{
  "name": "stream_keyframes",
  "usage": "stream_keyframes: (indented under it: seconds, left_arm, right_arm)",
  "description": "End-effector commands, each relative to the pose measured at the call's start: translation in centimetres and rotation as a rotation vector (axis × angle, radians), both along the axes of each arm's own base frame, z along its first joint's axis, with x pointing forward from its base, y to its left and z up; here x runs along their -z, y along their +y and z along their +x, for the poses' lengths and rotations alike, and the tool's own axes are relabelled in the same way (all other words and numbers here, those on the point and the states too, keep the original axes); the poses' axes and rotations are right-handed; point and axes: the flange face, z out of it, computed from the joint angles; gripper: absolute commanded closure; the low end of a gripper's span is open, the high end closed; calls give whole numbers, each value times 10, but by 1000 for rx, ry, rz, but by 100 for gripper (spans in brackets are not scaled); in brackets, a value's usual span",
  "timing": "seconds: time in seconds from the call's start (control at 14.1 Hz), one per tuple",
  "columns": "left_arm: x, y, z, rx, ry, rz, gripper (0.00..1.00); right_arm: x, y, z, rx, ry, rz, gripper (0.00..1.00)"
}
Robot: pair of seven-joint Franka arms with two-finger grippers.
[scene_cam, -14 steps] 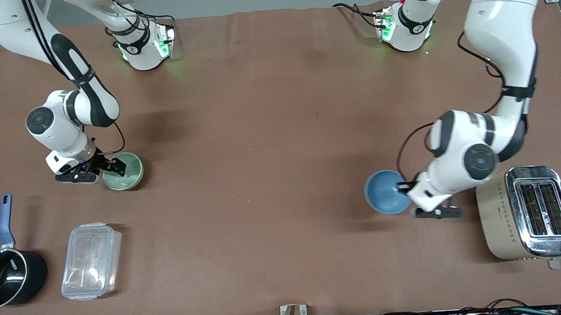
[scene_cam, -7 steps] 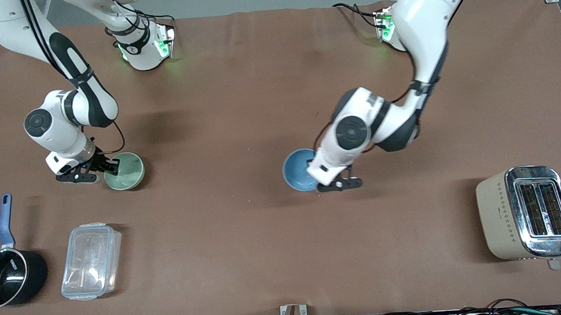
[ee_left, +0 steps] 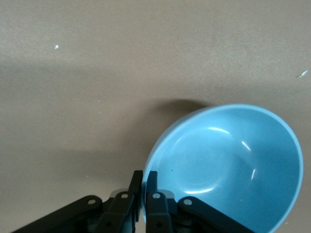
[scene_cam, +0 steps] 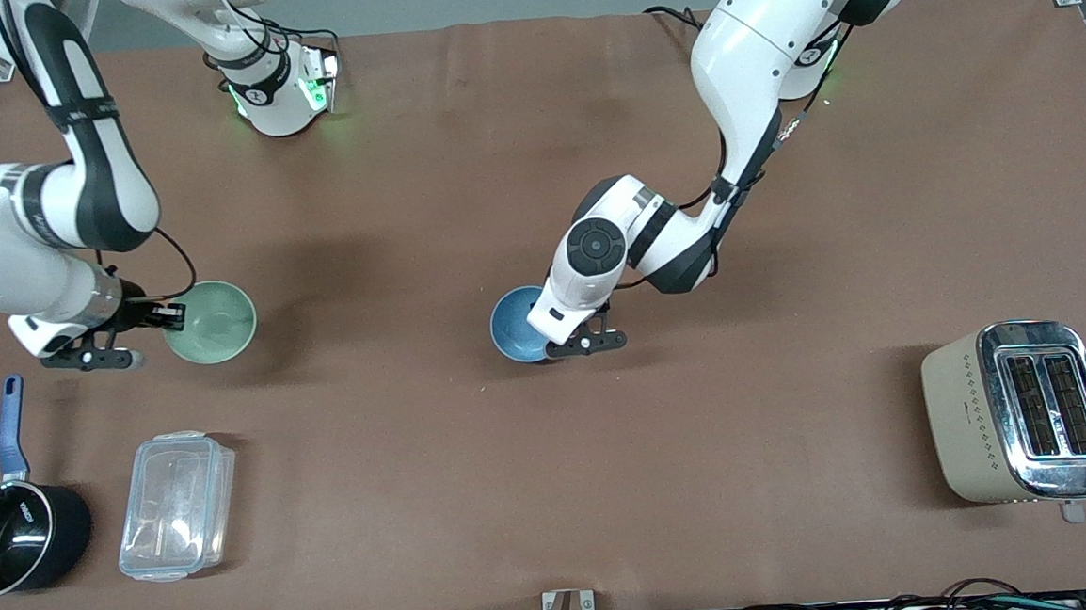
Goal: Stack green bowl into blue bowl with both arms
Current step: 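Slide the blue bowl to mid-table while the right gripper lifts the green bowl, then carry the green bowl over the blue bowl while the left gripper releases and withdraws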
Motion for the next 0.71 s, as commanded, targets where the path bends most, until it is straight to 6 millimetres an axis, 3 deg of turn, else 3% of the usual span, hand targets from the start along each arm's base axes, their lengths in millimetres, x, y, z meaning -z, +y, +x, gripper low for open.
stream_keyframes:
  seconds: [0.0, 0.07, 0.14, 0.28, 0.42, 0.64]
  left_arm:
    - [-33, -3, 12, -15, -42, -30, 0]
    - [-62, 3, 23, -21, -77, -43, 0]
    - [-95, 24, 39, -50, -107, -41, 0]
    - [-164, 90, 73, -114, -125, 5, 0]
    - [-236, 164, 91, -154, -156, 63, 0]
    - [-311, 248, 91, -99, -152, 118, 0]
  right_arm:
    - [-28, 45, 15, 40, 11, 27, 100]
    - [-34, 65, 15, 58, 5, 26, 100]
    - [-38, 91, 14, 87, 1, 23, 100]
    - [-43, 166, 7, 140, -9, 23, 100]
    - [-51, 230, -3, 210, -30, 29, 100]
    - [-50, 313, -18, 310, -34, 47, 100]
